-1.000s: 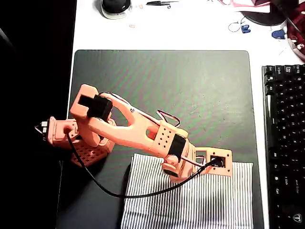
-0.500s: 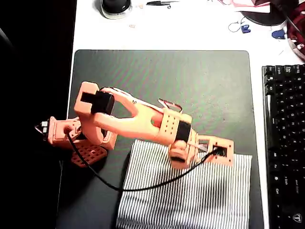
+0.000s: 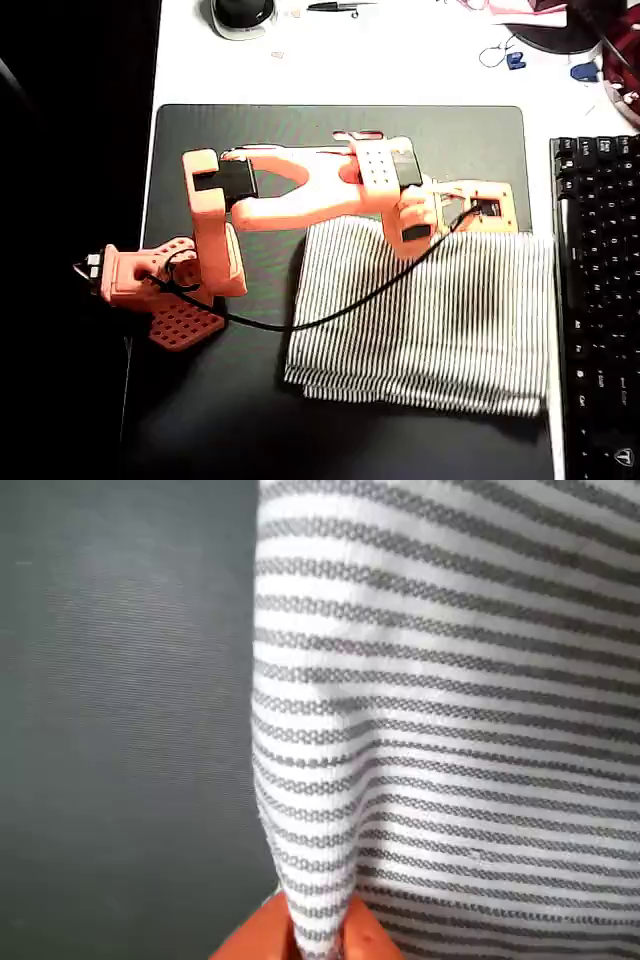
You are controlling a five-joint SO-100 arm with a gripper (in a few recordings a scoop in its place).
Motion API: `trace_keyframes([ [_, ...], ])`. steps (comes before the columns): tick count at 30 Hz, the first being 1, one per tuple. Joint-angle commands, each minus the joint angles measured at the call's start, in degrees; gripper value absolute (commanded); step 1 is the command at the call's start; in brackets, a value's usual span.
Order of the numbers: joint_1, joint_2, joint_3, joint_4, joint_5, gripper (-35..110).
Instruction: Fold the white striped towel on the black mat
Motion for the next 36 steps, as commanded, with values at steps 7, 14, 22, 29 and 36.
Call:
trace_keyframes([
  [7, -2.1, 0.8, -2.5, -0.7, 1.5, 8],
  [14, 0.2, 14.0, 10.6, -5.3, -1.5, 0],
  [22, 5.0, 47.5, 38.4, -8.8, -3.7, 0],
  [29, 10.9, 72.0, 55.6, -3.1, -3.7, 0],
  [36, 12.2, 93.8, 67.6, 4.1, -3.1, 0],
])
